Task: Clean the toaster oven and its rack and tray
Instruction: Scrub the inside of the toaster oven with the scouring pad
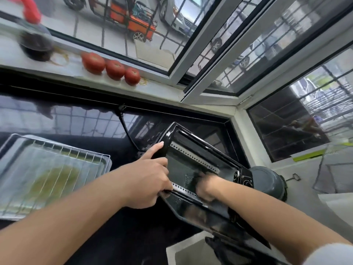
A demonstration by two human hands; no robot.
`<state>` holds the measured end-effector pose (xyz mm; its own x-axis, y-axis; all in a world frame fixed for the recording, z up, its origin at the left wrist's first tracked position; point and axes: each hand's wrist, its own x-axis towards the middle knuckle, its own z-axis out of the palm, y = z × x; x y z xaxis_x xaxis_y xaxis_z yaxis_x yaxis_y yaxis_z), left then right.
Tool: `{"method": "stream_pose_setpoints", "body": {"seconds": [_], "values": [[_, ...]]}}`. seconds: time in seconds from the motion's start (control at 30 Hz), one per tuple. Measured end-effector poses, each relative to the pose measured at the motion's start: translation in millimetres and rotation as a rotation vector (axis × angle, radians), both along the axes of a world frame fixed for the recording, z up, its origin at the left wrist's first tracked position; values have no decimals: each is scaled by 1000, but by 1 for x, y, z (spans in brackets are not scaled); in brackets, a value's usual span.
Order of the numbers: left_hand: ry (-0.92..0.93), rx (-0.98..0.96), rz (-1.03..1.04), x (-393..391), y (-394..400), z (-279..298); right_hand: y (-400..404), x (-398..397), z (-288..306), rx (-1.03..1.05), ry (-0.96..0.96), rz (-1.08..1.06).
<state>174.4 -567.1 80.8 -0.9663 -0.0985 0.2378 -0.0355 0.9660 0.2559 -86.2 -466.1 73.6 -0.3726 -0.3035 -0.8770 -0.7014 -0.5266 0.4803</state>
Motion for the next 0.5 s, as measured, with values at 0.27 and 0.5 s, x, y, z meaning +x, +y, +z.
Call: {"method": "stream_pose_setpoints", "body": {"seconds": [0.27, 0.5], "values": [[-31, 39, 20, -3, -2, 5, 53, 18, 109, -271, -92, 222], [-33, 48, -10, 0, 1, 8, 68, 23, 125, -304, -236, 181]]}}
